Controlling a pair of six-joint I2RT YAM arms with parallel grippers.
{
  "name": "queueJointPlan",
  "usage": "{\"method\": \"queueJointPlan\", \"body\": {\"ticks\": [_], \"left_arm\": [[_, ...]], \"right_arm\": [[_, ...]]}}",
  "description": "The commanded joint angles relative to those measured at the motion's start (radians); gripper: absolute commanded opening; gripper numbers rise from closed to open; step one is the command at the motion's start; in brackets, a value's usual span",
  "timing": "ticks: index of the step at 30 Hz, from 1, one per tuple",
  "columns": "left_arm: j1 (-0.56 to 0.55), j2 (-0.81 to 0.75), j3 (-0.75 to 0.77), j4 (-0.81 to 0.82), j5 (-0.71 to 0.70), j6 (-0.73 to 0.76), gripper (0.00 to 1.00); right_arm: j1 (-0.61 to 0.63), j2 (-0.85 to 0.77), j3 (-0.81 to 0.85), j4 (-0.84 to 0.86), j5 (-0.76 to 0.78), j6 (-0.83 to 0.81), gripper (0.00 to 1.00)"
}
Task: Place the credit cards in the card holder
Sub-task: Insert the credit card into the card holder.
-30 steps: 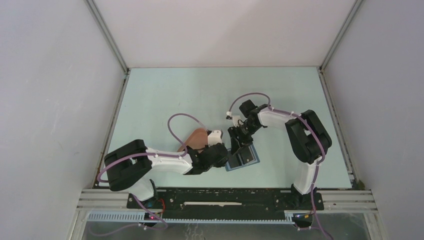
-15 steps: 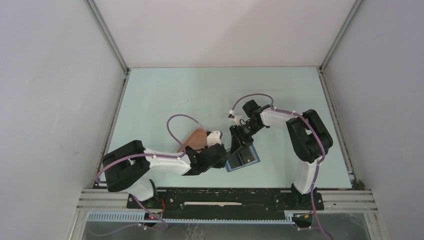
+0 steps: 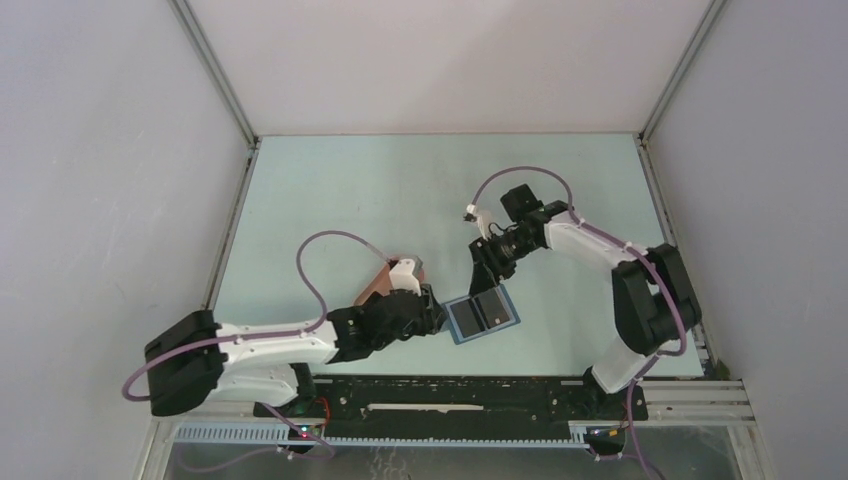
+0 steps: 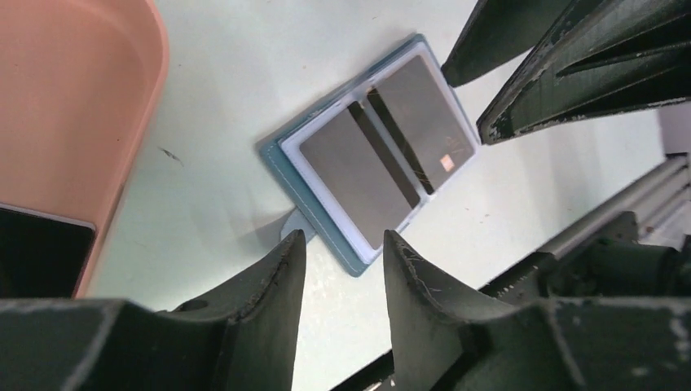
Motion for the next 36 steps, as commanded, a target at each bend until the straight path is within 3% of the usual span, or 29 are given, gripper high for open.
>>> {"method": "queueJointPlan", "body": {"ticks": [1,9,20,36], "left_arm": [[0.003,-0.138,-0.093,0.124,0.022,0.041,0.46],[0.003,-0.353,-0.206,0.26,0.042,0.076,0.57],[0.007,-0.501,-0.259,0.338,0.009,0.099,0.8],[0.011,-0.49,-0.282,0.373,0.004,0.071,0.81]], "right_arm": [[-0.002,-0.116,0.023,-0.044,-0.009,-0.131,0.56],[-0.028,-0.307,0.014,-0.074,-0.023,-0.228,0.56],[-0.105,-0.497,-0.025,-0.041,-0.065,-0.24,0.56],[-0.115,-0.497,-0.029,-0.052,-0.071,-0.246,0.56]]}}
